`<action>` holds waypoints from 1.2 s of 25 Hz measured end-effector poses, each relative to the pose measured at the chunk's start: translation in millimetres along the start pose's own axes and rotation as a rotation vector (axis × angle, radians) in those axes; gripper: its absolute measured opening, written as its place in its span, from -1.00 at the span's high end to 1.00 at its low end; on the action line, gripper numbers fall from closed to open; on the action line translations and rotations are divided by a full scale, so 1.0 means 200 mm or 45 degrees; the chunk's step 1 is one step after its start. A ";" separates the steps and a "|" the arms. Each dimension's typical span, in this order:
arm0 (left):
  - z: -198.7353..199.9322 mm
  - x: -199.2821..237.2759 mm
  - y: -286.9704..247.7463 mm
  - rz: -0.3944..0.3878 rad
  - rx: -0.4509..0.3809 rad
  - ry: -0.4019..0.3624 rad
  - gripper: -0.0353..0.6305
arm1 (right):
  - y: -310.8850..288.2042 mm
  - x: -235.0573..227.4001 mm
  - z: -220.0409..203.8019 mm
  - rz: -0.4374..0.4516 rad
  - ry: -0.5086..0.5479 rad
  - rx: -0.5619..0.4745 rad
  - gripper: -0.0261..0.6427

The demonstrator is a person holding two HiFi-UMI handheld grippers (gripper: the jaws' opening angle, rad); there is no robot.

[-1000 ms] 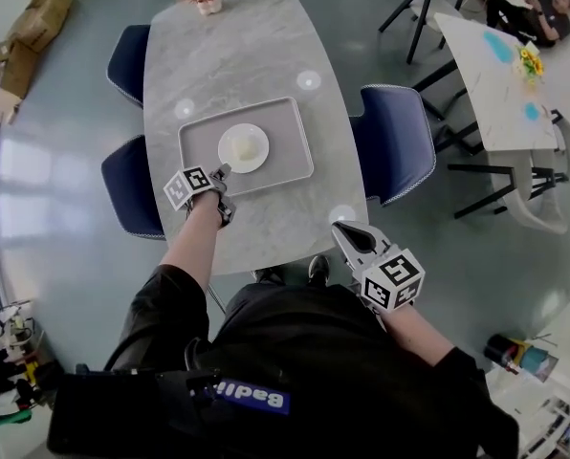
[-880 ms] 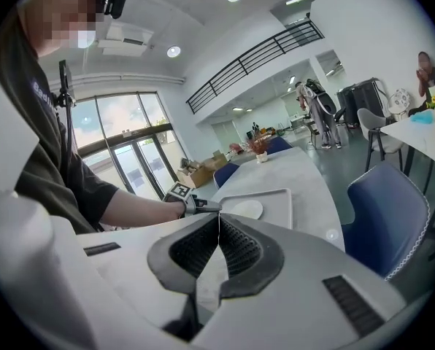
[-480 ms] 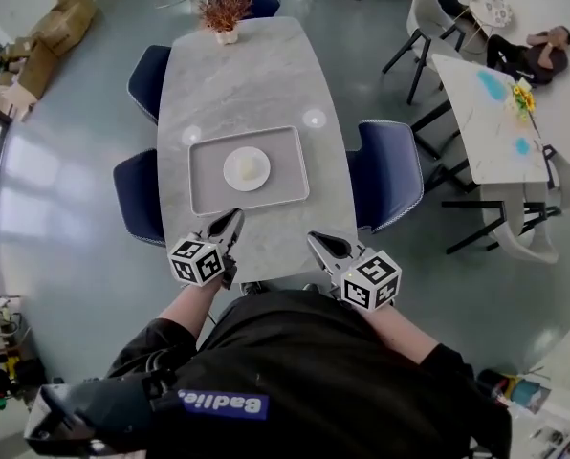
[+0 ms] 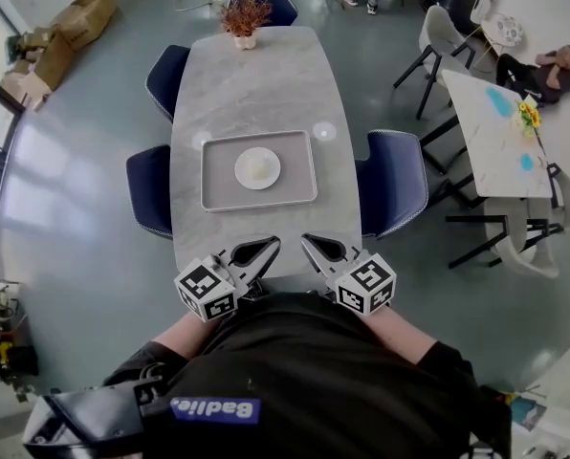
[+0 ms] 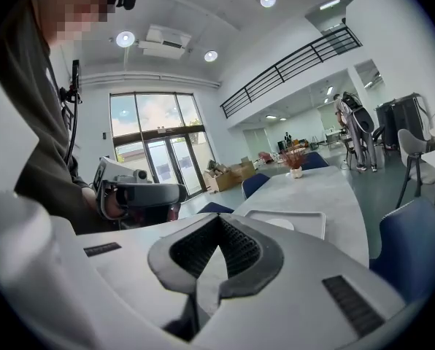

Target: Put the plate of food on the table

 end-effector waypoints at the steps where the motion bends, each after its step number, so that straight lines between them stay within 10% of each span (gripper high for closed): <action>1: 0.00 -0.03 0.00 -0.006 -0.003 -0.024 0.87 | 0.00 0.01 0.00 0.004 0.016 -0.008 0.89; 30: -0.03 -0.09 0.03 -0.082 0.018 -0.078 0.87 | -0.02 0.09 -0.01 0.032 0.094 -0.005 0.89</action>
Point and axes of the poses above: the fingertips, and each gripper's own axes: y backward along the fingers, x to its left, z out of its top, the point moved 8 cm from there along y, backward along the fingers, and after that the axes turned 14 degrees about -y, right-handed, at the moved point
